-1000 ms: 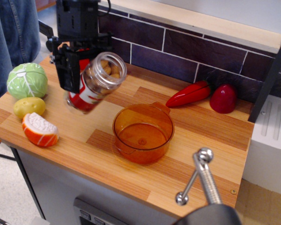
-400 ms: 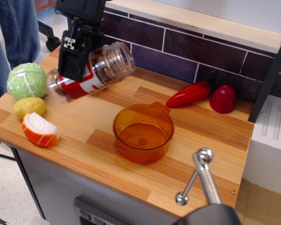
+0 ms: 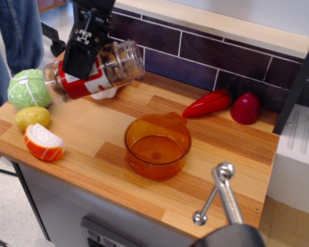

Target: Pour almonds in pot

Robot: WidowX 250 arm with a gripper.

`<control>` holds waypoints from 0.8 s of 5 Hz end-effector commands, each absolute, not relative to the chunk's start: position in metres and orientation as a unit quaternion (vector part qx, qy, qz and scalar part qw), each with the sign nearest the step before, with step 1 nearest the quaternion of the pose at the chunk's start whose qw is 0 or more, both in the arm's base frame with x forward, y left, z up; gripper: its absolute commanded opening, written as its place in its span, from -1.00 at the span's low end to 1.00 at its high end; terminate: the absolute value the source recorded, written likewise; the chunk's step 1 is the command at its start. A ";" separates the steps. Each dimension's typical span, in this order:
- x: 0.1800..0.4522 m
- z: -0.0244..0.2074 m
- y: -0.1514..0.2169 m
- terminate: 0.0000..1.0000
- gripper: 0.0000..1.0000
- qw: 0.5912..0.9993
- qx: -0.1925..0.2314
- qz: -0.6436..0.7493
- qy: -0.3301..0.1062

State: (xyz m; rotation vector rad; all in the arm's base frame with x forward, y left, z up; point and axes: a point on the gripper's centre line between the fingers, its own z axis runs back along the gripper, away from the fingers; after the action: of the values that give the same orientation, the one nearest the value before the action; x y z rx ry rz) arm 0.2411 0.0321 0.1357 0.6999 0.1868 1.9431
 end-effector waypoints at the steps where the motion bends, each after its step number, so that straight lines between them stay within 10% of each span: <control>1: 0.237 0.145 0.020 -1.00 -1.00 0.451 0.351 0.819 0.053; 4: 0.210 0.129 -0.003 -1.00 -1.00 0.374 0.440 0.814 0.060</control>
State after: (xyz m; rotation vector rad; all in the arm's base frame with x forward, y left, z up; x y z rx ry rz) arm 0.2136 0.0042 0.1183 1.1658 0.1787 2.0718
